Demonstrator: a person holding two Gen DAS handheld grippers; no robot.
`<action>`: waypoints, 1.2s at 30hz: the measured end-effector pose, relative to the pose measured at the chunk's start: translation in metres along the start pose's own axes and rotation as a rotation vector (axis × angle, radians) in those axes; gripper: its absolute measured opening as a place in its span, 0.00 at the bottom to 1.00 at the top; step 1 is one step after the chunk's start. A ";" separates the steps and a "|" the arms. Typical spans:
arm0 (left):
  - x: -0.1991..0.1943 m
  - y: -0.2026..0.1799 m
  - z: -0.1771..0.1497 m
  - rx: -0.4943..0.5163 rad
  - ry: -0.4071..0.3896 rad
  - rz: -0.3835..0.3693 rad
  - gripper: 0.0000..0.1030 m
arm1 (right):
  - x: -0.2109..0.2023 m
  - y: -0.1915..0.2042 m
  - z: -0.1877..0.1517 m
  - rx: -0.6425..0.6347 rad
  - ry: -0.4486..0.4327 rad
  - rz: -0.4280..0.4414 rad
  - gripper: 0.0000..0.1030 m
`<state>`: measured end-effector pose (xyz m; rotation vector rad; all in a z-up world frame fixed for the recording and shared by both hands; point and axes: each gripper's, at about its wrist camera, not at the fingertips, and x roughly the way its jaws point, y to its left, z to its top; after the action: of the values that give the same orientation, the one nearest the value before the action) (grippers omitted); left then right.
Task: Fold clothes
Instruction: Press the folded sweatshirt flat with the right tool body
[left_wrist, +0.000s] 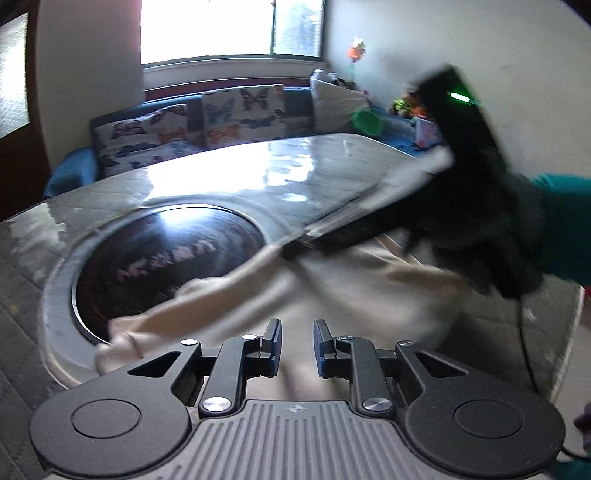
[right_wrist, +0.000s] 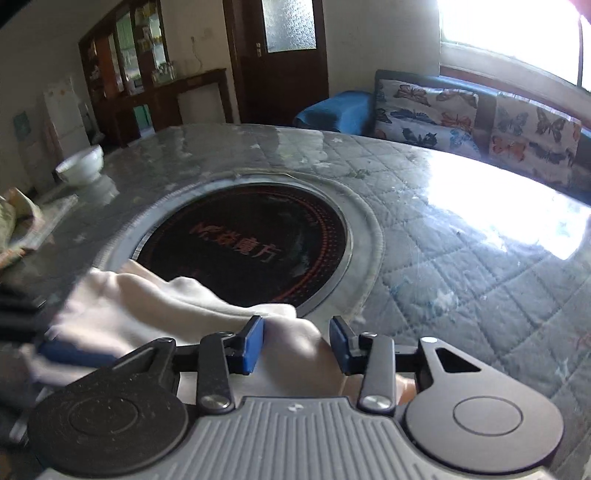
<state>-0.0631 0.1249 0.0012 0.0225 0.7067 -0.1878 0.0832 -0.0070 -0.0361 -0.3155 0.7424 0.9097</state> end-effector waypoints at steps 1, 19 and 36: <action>0.001 -0.002 -0.002 0.000 0.005 -0.003 0.20 | 0.000 0.002 0.001 -0.003 -0.006 -0.002 0.40; -0.005 -0.004 -0.019 -0.055 -0.013 -0.013 0.32 | 0.009 0.055 0.003 -0.224 0.014 0.067 0.69; -0.024 0.005 -0.019 -0.098 -0.050 0.014 0.35 | 0.002 0.038 0.014 -0.137 -0.023 0.040 0.75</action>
<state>-0.0923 0.1356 0.0025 -0.0709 0.6646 -0.1396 0.0598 0.0241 -0.0255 -0.4113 0.6692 1.0025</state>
